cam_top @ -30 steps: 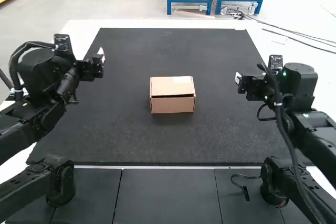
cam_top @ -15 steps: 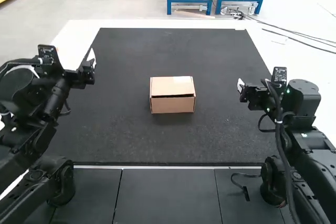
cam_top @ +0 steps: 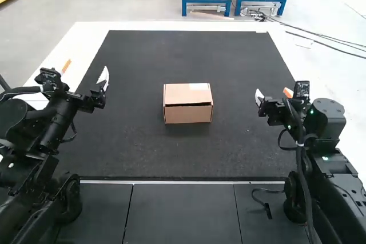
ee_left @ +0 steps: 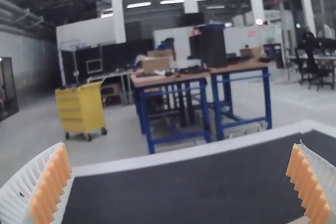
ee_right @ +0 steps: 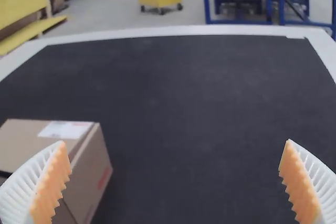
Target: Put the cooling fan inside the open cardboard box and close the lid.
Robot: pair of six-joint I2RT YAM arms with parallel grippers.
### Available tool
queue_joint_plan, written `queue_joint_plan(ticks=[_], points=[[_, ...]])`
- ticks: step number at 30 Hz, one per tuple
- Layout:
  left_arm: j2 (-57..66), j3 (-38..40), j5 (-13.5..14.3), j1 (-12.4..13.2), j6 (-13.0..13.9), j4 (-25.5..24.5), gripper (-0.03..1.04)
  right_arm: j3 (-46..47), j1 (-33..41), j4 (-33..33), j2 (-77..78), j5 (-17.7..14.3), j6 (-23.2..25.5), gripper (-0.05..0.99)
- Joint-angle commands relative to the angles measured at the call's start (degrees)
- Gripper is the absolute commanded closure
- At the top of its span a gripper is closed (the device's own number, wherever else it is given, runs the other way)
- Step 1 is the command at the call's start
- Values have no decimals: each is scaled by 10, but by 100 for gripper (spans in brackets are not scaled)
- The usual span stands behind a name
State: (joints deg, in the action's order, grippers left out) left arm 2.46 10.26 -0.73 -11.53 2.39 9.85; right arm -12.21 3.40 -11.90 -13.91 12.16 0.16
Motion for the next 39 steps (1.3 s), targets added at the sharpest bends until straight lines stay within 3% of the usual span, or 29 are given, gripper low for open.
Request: queue_joint_plan(ticks=[1,4,10,13,15,18,21,23,26,31,39], points=[[-20,-20,-33,12,7,7,4,26,-8,-28,28,7,5,2],[-25,-45,-50,18,8,11,4,60,-8,-45,59,6,9,3],[-25,-86,-96,52,6,29,4,105,-8,-39,135,-32,10,3],[-25,-102,-102,69,-3,32,4,116,-11,-37,140,-52,11,3],[-25,-103,-87,75,-6,8,4,121,-18,-36,140,-58,11,3],[-25,-103,-54,85,-27,-18,4,121,-21,9,139,-107,9,2],[-25,-103,-8,89,-41,-46,4,121,-20,40,139,-113,4,2],[-25,-103,-6,85,-44,-68,4,121,-20,58,139,-154,5,2],[-25,-103,23,82,-47,-72,4,121,-20,87,139,-173,27,2],[-25,-103,27,83,-47,-106,4,121,-15,108,139,-175,33,2],[-25,-103,27,86,-47,-107,4,122,-10,108,139,-170,28,2]])
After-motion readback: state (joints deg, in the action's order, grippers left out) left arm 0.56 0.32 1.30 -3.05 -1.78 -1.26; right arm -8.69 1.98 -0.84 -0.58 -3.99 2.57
